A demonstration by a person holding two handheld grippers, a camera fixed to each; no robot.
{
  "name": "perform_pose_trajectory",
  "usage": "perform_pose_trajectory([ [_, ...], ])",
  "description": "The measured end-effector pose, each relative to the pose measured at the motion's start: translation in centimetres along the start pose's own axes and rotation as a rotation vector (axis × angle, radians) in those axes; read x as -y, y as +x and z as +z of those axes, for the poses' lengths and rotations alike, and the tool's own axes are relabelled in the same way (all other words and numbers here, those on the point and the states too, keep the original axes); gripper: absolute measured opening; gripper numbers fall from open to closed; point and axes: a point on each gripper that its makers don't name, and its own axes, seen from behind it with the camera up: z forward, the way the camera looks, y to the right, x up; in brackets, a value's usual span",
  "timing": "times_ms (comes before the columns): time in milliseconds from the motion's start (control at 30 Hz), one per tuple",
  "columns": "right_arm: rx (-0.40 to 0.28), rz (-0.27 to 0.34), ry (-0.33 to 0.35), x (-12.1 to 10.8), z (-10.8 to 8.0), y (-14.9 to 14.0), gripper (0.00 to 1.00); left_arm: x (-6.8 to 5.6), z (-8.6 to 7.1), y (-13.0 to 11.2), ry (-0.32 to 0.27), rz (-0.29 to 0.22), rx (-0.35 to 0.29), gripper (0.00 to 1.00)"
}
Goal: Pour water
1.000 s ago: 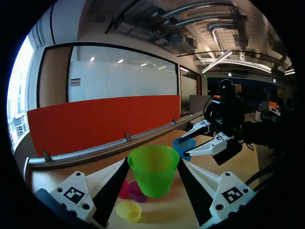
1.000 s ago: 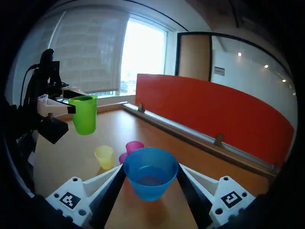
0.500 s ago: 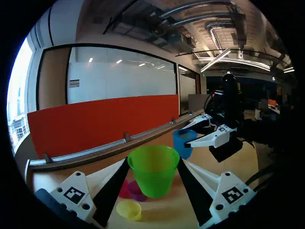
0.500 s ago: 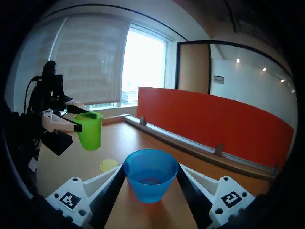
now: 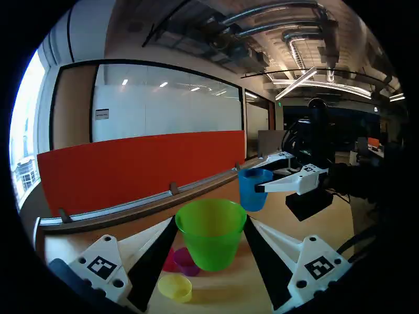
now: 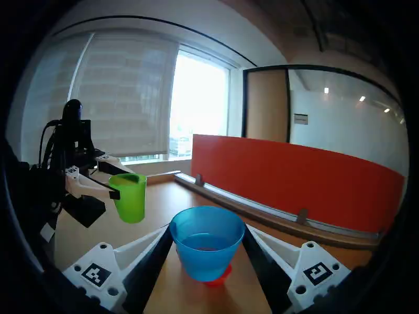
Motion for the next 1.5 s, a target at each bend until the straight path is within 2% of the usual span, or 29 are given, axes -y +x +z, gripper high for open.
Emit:
perform_pose_trajectory([
  [600, -0.050, -0.010, 0.012, 0.8, -0.2, 2.2, 0.92, -0.5, -0.2, 0.8, -0.008, -0.015, -0.033, 0.89],
  [1200, -0.036, -0.159, 0.037, 2.4, 0.3, 4.3, 0.92, -1.1, -0.7, 0.6, -0.012, 0.002, -0.034, 0.89],
  [1500, -0.029, -0.199, 0.054, 3.2, 0.8, 5.1, 0.92, -1.9, -1.0, 0.4, -0.026, 0.005, -0.033, 0.89],
])
